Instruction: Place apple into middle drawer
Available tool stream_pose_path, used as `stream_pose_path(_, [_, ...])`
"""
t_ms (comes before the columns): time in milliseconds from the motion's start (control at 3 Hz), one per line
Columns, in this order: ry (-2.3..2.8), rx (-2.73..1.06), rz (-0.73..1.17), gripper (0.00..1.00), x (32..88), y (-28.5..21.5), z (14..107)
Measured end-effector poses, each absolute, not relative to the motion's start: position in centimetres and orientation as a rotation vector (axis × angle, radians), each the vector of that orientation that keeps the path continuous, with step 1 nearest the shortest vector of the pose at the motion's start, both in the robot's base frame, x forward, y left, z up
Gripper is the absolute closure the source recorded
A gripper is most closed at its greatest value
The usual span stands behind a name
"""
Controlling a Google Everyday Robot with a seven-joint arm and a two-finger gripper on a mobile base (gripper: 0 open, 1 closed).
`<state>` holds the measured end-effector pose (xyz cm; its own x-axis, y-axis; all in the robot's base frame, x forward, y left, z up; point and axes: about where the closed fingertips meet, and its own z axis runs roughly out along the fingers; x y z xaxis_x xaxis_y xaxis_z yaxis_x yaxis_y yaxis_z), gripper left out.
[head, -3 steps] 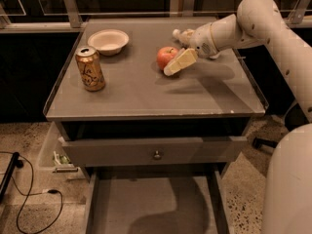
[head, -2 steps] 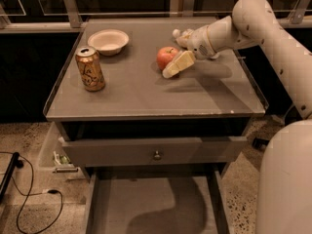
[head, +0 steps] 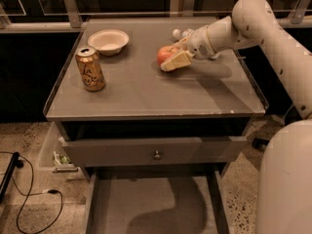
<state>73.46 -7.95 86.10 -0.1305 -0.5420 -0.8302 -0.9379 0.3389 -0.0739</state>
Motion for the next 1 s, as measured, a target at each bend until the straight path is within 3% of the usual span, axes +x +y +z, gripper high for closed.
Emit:
stream_pose_path(667, [1.794, -1.313, 0.617, 0.88, 73.46, -7.95, 86.1])
stream_pose_path(1000, [1.772, -1.312, 0.627, 1.0, 72.9, -7.83, 86.33])
